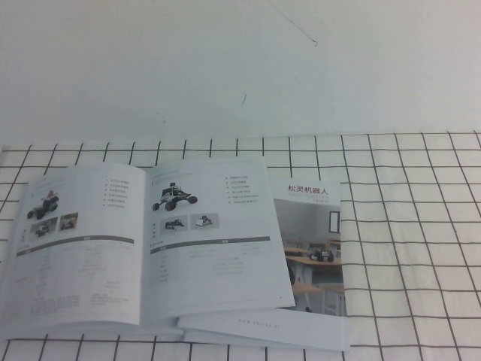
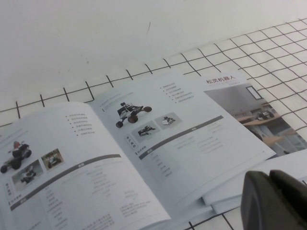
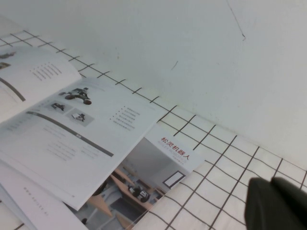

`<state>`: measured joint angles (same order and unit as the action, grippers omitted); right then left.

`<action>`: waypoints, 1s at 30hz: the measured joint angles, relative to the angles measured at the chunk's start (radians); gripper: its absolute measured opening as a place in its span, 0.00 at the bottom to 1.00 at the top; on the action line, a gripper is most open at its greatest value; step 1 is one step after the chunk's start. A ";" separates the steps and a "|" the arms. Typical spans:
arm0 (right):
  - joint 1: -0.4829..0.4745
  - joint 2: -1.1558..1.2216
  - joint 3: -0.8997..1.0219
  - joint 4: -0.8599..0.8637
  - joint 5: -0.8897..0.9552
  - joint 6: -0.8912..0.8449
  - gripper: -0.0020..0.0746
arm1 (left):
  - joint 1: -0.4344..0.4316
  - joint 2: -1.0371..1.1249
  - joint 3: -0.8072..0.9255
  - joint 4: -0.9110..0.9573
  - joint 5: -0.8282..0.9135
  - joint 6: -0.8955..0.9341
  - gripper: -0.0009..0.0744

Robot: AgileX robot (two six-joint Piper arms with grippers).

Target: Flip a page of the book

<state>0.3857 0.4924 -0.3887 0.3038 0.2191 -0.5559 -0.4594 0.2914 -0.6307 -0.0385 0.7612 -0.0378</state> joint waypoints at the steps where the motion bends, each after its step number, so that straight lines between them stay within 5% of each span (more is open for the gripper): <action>1: 0.000 0.000 0.000 0.000 -0.002 0.000 0.02 | 0.000 0.000 0.001 0.000 -0.002 0.000 0.01; 30: 0.000 0.000 0.001 0.000 -0.002 0.002 0.02 | 0.000 -0.006 0.015 0.002 0.142 0.000 0.01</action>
<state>0.3857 0.4924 -0.3872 0.3038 0.2168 -0.5538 -0.4594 0.2856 -0.6161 -0.0366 0.9032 -0.0378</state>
